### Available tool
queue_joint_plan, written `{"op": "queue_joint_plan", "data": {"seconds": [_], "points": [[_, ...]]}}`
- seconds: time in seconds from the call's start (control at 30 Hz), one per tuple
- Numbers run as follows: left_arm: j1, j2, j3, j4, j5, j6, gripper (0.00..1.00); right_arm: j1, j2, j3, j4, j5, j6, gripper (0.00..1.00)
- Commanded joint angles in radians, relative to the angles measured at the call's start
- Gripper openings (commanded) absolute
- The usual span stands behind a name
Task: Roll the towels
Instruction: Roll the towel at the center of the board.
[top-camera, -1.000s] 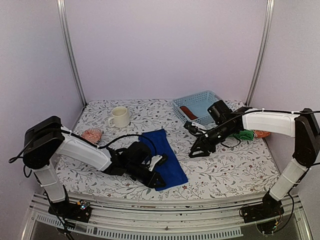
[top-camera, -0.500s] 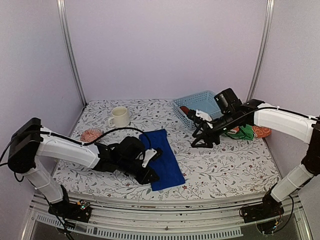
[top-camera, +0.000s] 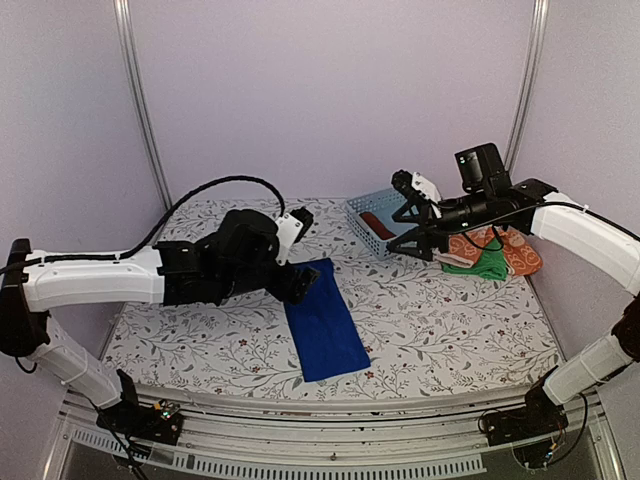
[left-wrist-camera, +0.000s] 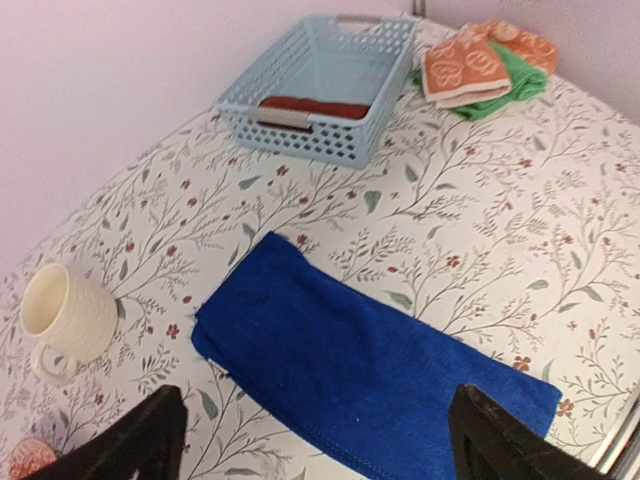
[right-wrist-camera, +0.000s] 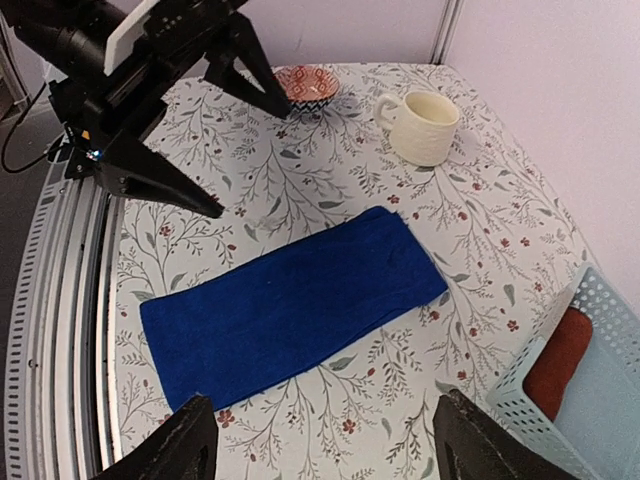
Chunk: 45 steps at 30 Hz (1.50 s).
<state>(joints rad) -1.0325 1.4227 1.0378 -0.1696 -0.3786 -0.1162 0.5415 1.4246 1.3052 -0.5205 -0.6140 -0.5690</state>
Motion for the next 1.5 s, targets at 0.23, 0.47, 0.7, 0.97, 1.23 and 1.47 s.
{"op": "queue_joint_plan", "data": {"seconds": [0.23, 0.47, 0.7, 0.97, 1.23, 1.47], "points": [[-0.020, 0.046, -0.027, -0.105, -0.141, 0.002, 0.99, 0.162, 0.012, -0.264, -0.043, 0.034, -0.261, 0.69], [0.011, -0.109, -0.133, 0.068, -0.278, 0.025, 0.98, 0.278, 0.051, -0.337, 0.059, 0.116, -0.287, 0.64], [0.049, -0.085, -0.169, 0.049, -0.143, 0.084, 0.94, 0.401, 0.114, -0.422, 0.227, 0.255, -0.327, 0.56], [0.029, -0.232, -0.393, 0.103, 0.116, -0.093, 0.73, 0.456, 0.193, -0.431, 0.268, 0.261, -0.329, 0.53], [-0.030, -0.258, -0.499, 0.174, 0.196, -0.134, 0.71, 0.456, 0.287, -0.407, 0.300, 0.275, -0.299, 0.49], [-0.058, -0.222, -0.496, 0.185, 0.211, -0.139, 0.68, 0.457, 0.361, -0.385, 0.282, 0.283, -0.293, 0.43]]}}
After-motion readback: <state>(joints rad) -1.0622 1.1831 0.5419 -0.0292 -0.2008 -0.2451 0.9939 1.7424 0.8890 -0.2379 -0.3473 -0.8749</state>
